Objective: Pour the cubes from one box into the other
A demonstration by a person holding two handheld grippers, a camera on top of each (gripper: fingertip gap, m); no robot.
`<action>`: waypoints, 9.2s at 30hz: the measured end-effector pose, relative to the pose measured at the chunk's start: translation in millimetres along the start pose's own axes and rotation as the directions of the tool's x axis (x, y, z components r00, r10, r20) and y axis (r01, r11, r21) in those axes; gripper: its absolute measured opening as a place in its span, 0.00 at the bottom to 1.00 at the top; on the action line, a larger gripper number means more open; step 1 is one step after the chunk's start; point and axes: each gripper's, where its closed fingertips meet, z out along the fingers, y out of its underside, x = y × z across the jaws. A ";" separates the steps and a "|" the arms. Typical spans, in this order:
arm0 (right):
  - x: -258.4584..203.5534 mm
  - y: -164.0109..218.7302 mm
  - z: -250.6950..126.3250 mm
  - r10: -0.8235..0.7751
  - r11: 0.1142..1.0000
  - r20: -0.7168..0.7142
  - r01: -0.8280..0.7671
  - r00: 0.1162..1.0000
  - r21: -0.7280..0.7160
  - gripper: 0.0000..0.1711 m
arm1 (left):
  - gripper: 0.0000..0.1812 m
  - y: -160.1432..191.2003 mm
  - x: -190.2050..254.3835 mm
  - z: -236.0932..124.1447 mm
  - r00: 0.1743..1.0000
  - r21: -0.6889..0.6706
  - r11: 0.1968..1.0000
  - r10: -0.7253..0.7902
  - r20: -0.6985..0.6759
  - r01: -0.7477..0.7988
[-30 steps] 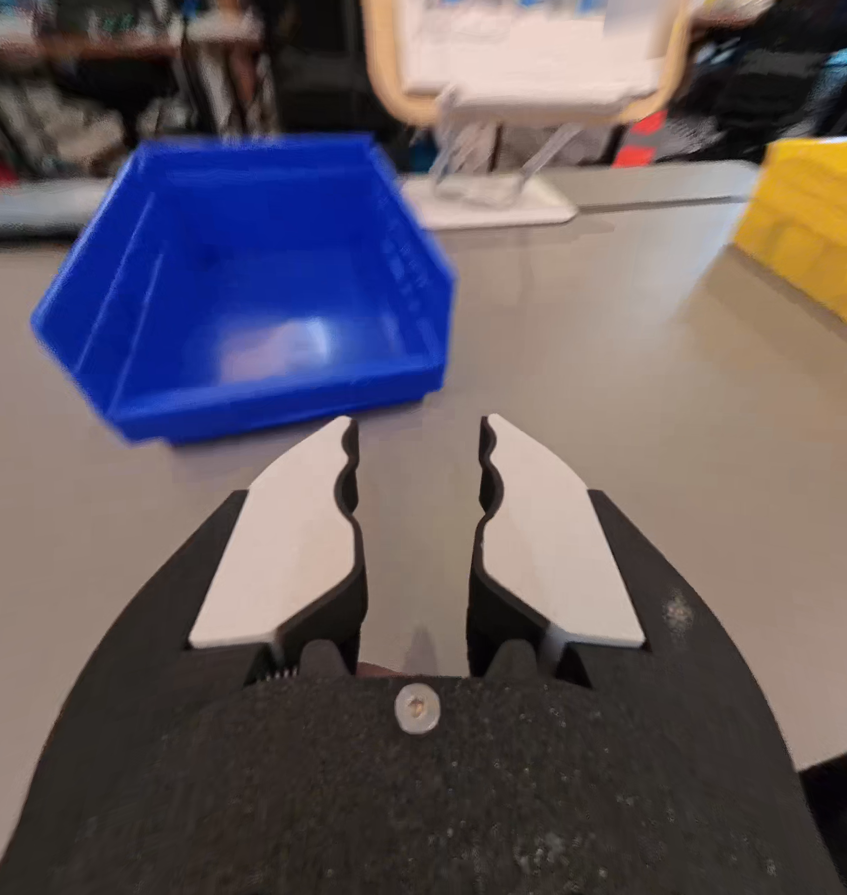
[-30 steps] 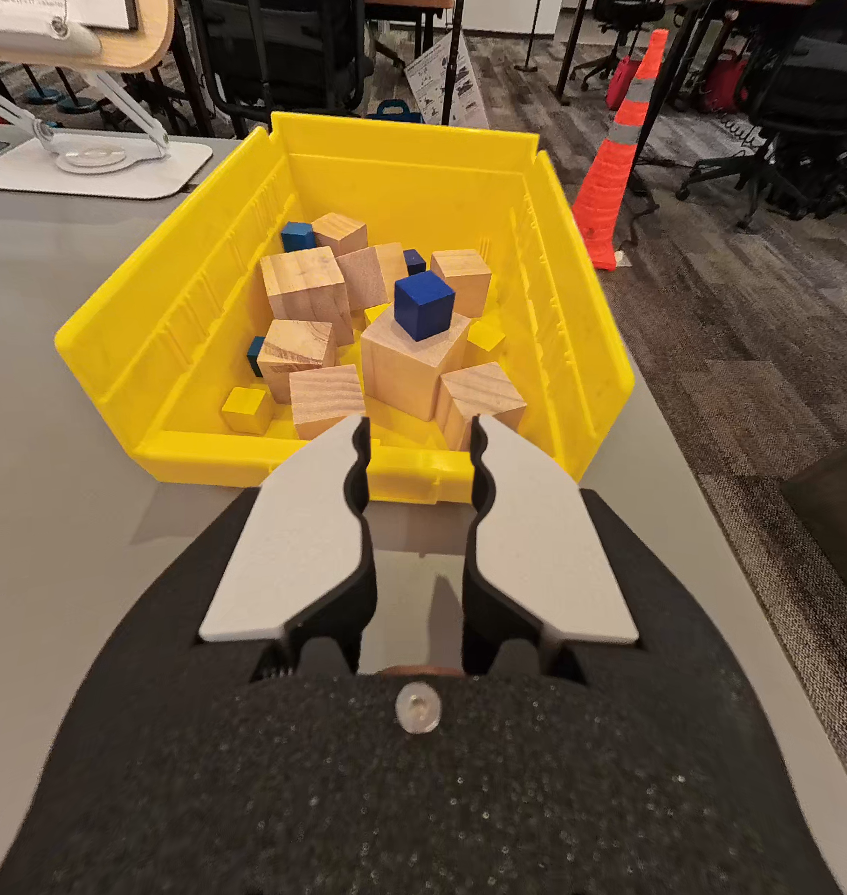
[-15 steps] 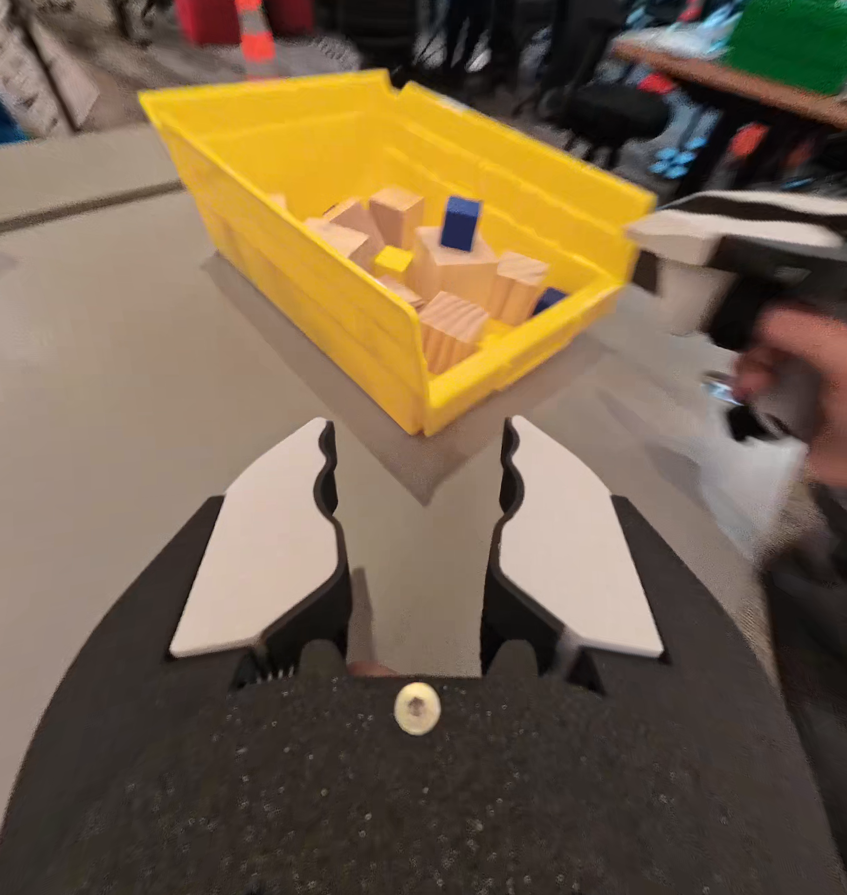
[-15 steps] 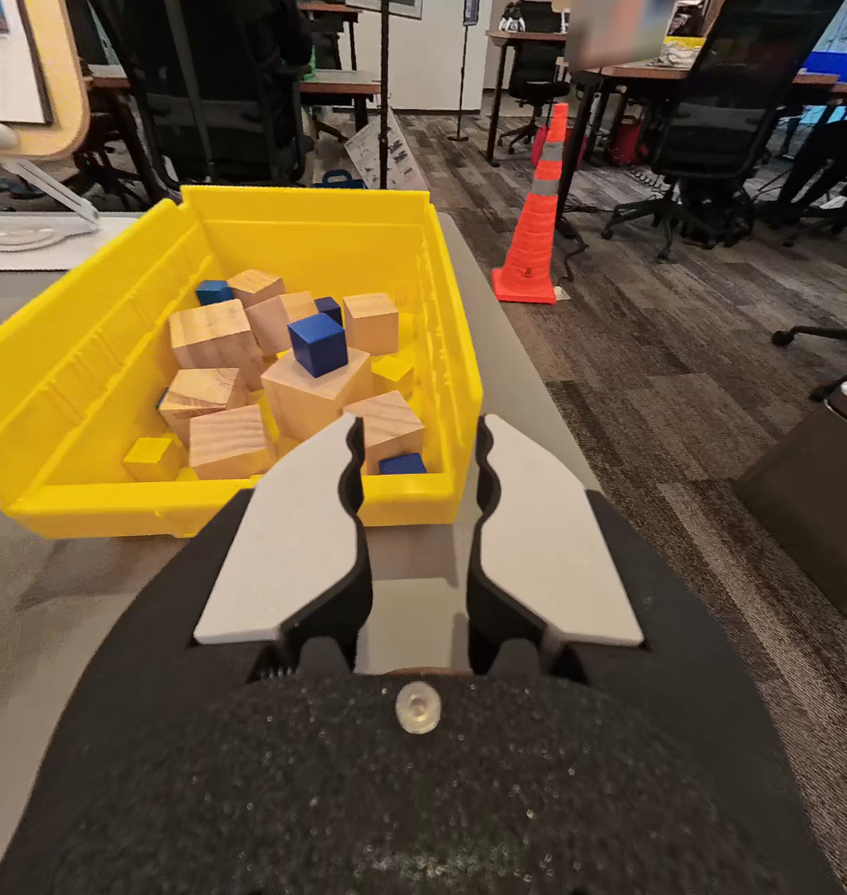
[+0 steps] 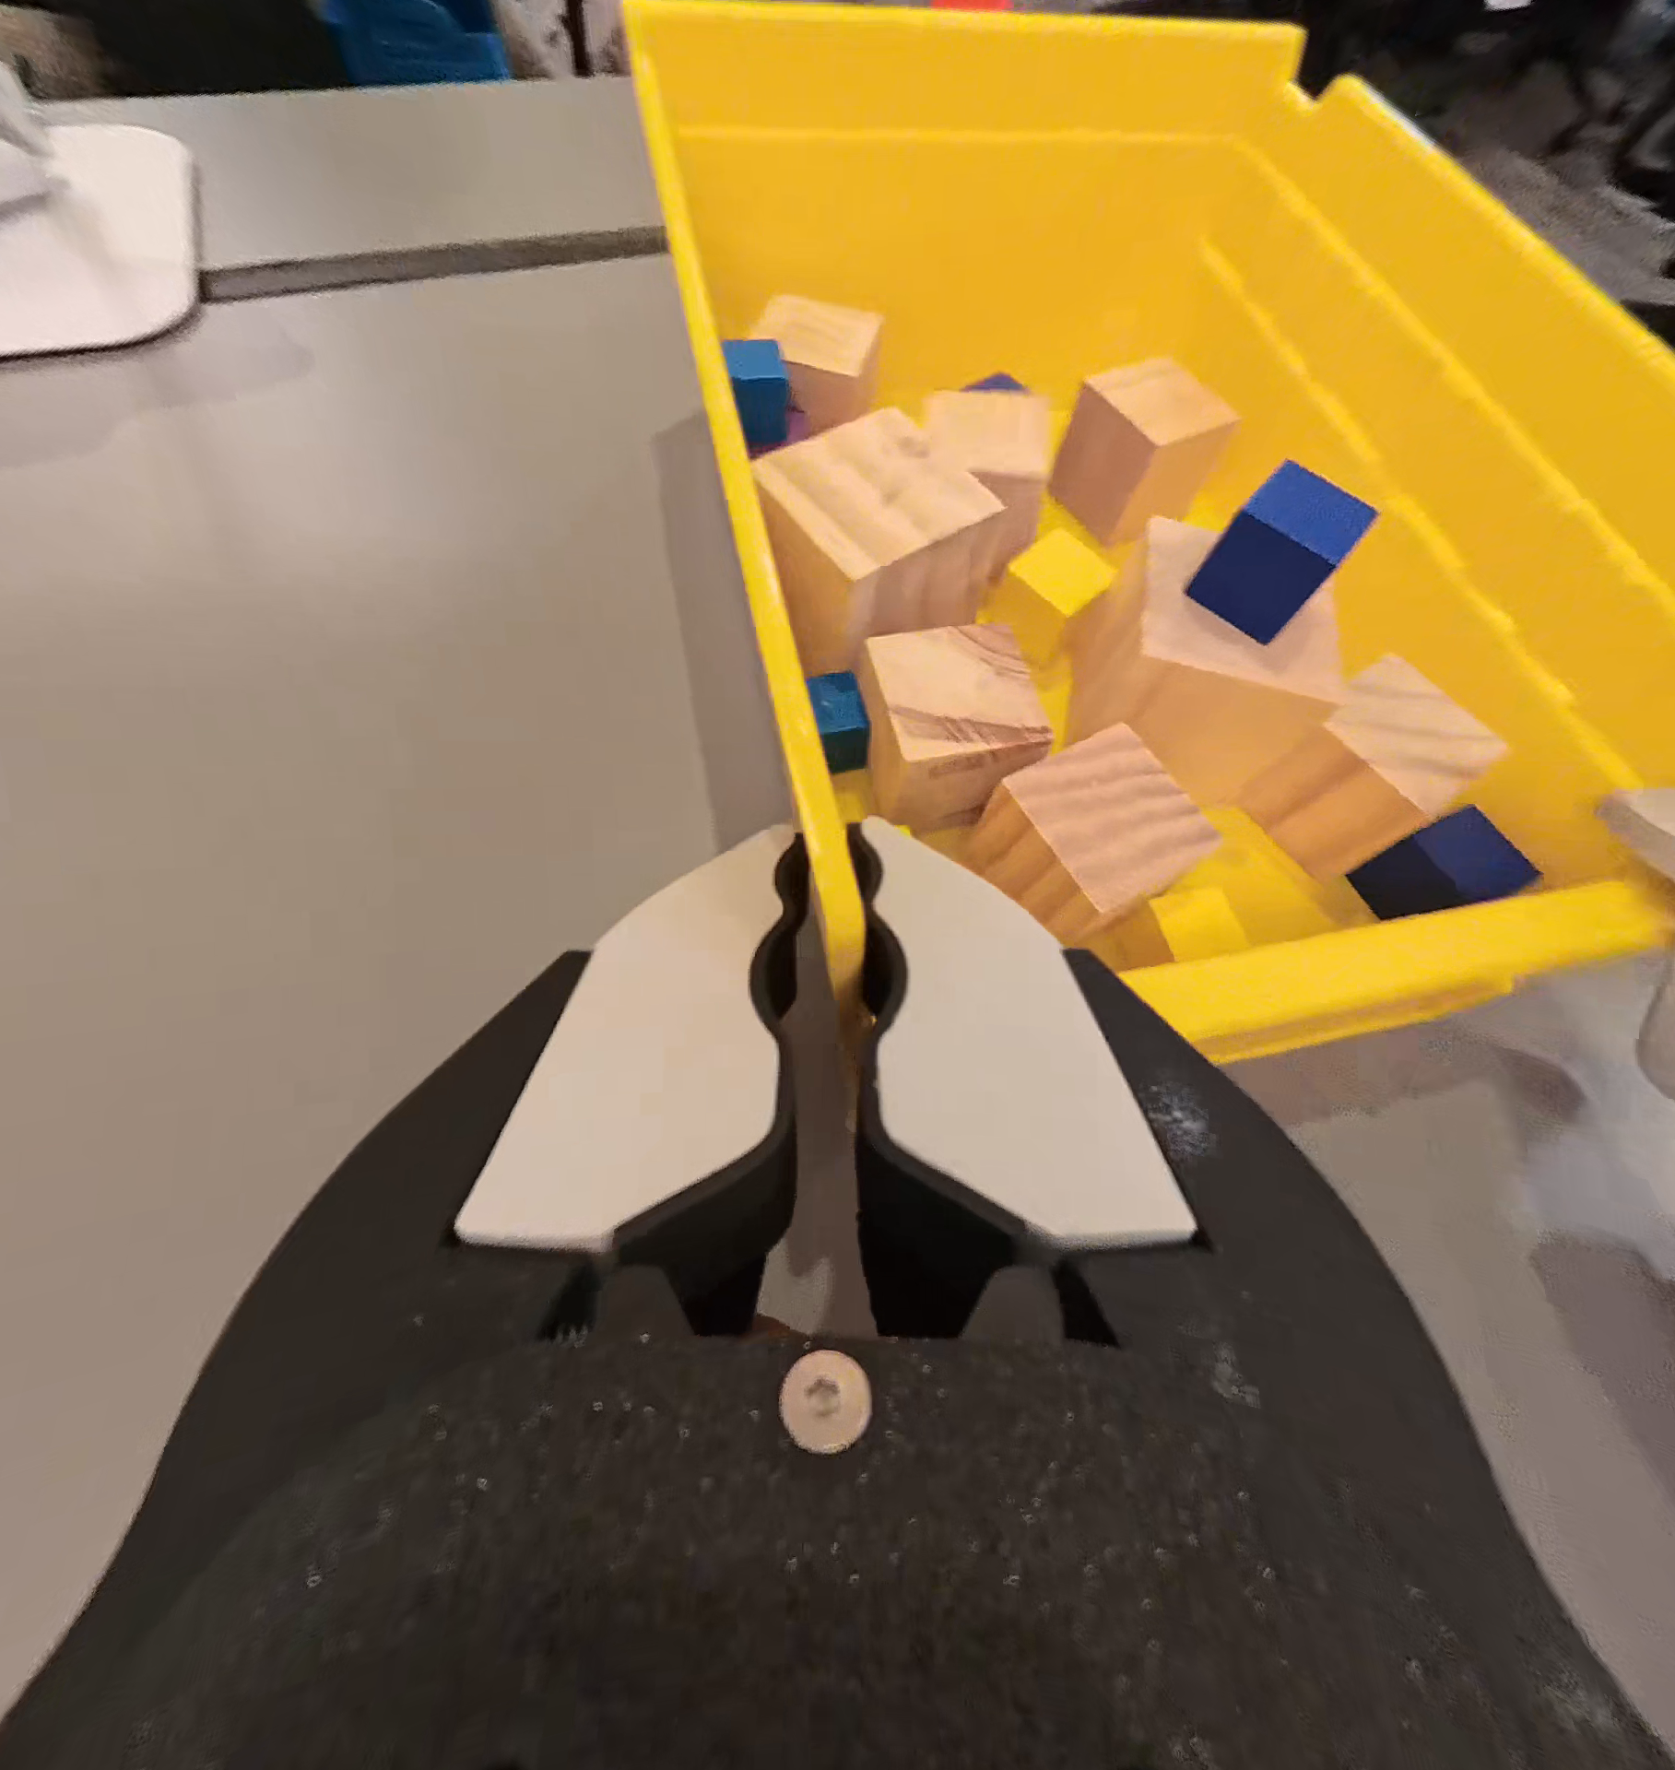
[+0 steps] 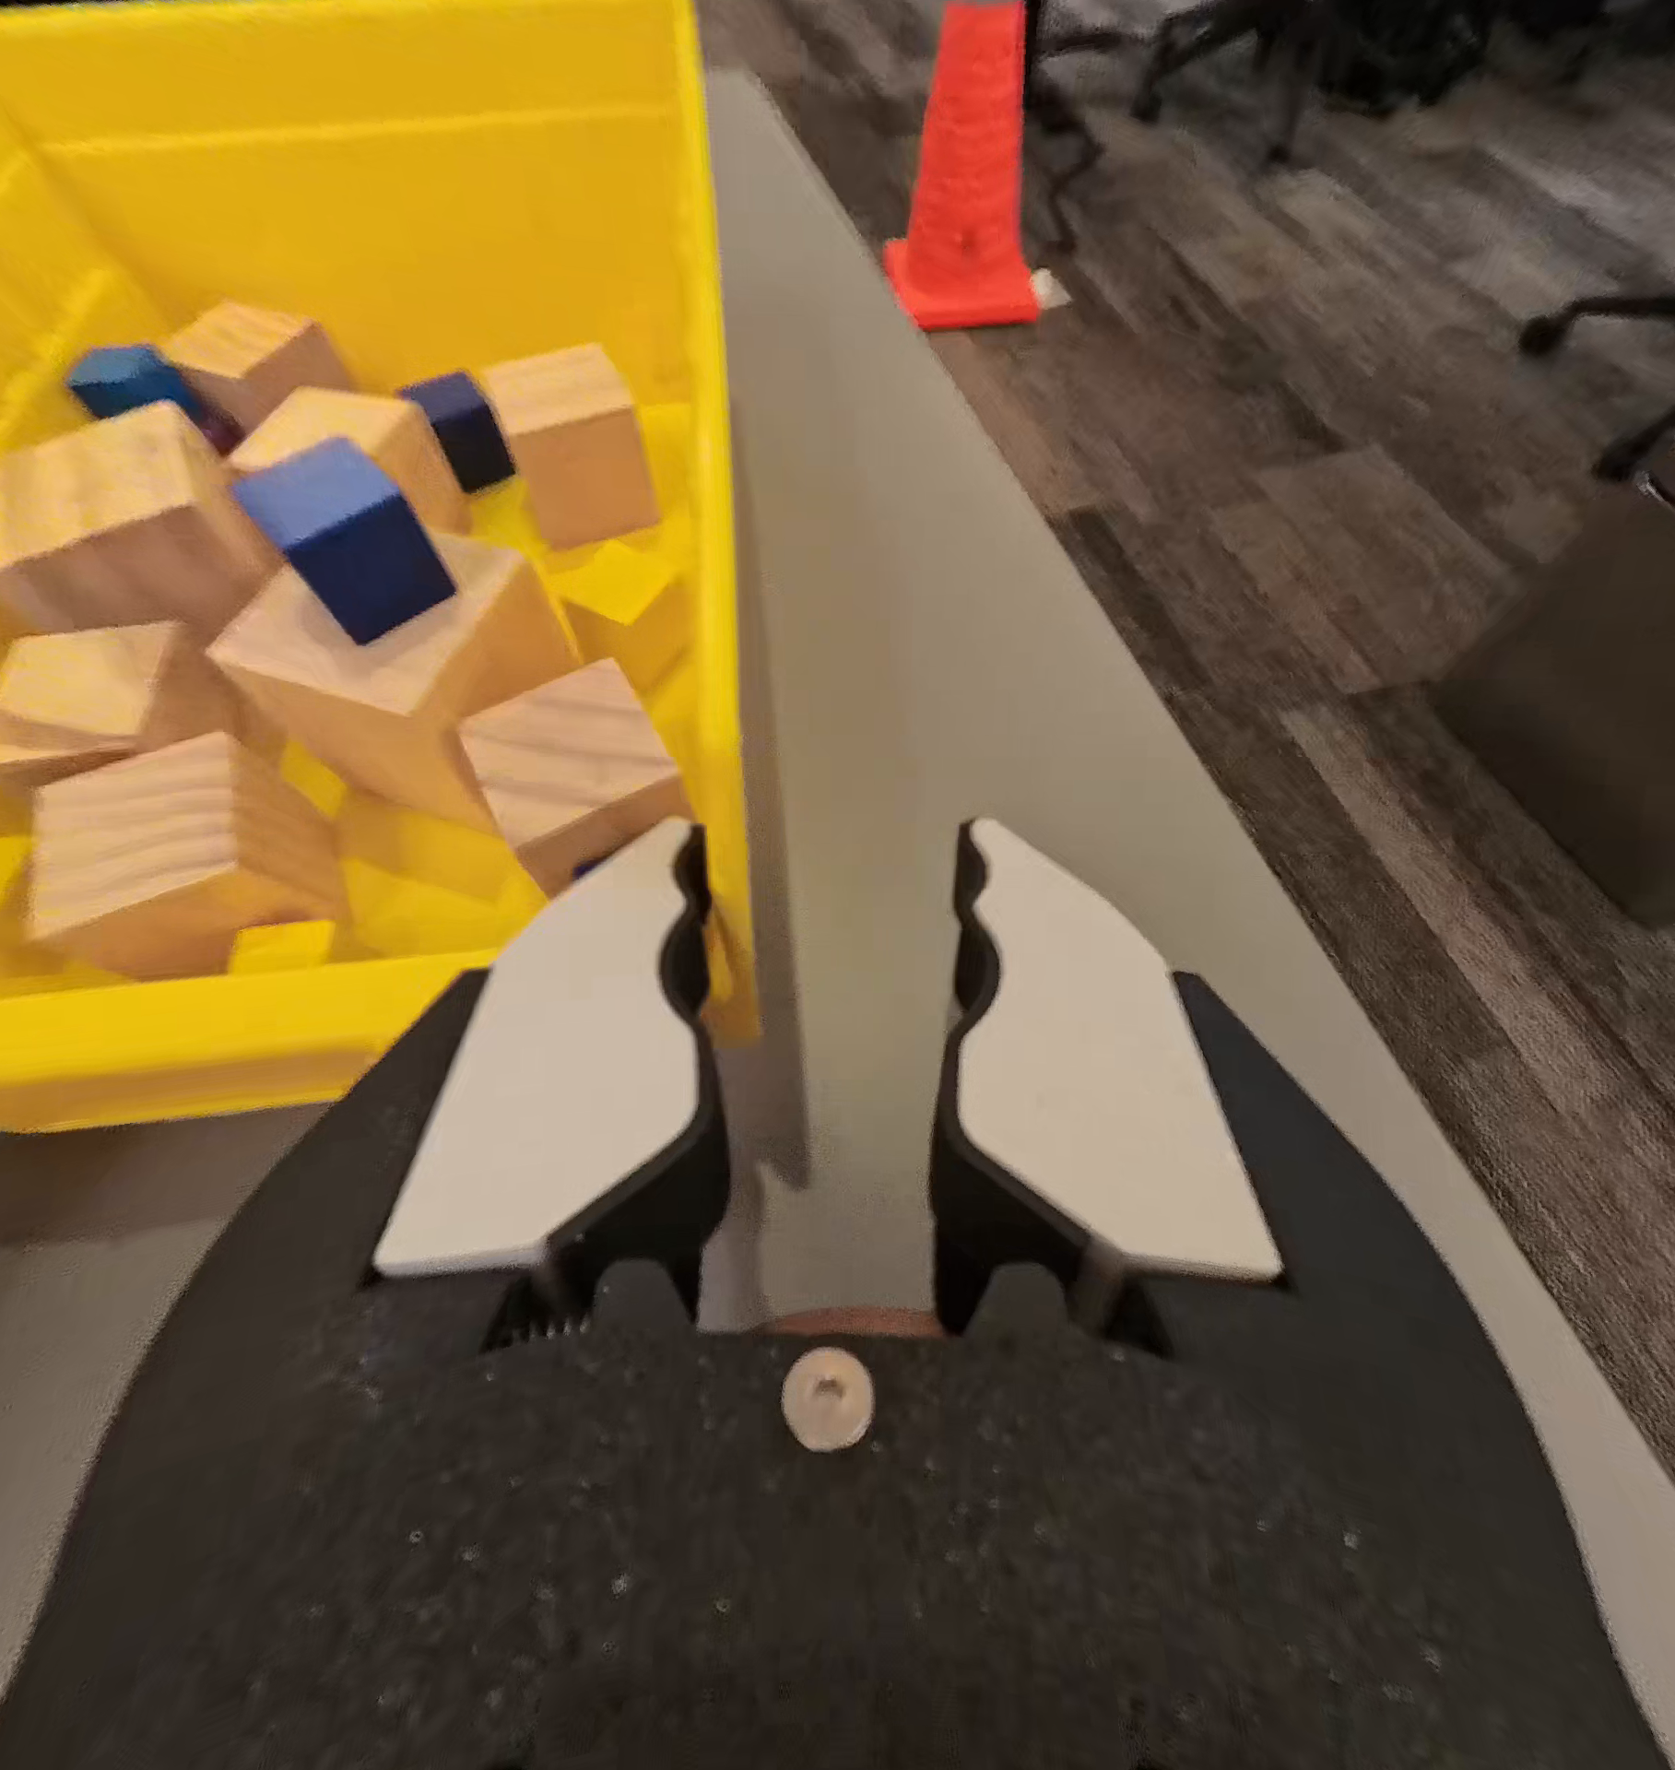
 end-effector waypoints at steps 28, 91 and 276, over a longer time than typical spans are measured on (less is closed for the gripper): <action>-364.0 17.0 -51.0 -0.155 0.988 0.369 0.138 0.916 0.071 0.02 | 0.02 37.4 -320.4 -134.3 0.968 0.034 0.999 -0.041 0.249 0.034; -419.0 -95.0 -252.8 -0.353 0.882 0.533 0.085 0.769 0.463 0.03 | 0.03 -16.6 -325.7 -350.7 0.946 0.328 0.944 -0.089 0.311 -0.019; -108.6 11.5 -73.4 -0.364 0.918 0.234 0.305 0.901 0.255 0.22 | 0.31 102.9 -535.6 -274.6 0.920 0.094 0.954 -0.299 0.255 0.284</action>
